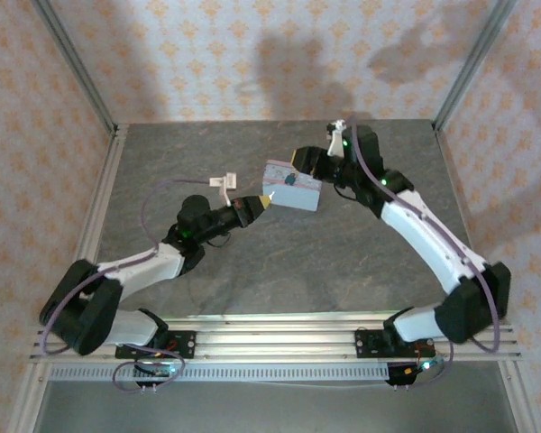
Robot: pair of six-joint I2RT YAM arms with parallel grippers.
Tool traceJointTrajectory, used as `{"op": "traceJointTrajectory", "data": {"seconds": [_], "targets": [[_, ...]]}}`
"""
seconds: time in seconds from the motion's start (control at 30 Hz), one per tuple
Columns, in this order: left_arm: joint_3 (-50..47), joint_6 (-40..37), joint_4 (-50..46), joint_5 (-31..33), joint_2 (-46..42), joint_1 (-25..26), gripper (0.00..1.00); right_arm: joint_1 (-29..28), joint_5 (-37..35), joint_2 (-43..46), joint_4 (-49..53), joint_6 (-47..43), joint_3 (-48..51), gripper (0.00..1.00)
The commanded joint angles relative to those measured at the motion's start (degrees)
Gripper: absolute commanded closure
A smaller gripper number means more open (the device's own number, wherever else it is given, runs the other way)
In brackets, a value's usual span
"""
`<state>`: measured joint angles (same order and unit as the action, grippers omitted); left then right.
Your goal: Unlock the padlock with the key
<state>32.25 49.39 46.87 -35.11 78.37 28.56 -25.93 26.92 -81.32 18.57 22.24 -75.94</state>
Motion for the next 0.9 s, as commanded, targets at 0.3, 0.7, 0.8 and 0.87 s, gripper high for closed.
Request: {"op": "traceJointTrajectory", "data": {"seconds": [0.3,0.7,0.8,0.87], "targets": [[6.26,5.82,13.66,10.51,17.94,2.58,1.0,1.22,-9.82,-27.16,22.6,-16.62,-22.54,0.47],[12.1,9.94,14.28,12.29,26.04,2.6,1.0,1.1,-7.44,-30.64,24.17,-17.0,-23.34,0.55],[12.98,10.46,12.29,12.77,26.31,2.53,1.0,1.02,-7.28,-30.83,24.32,-16.66,-22.44,0.56],[13.27,10.77,11.72,12.88,26.39,2.56,1.0,0.93,-7.19,-30.96,24.31,-16.57,-21.78,0.56]]}}
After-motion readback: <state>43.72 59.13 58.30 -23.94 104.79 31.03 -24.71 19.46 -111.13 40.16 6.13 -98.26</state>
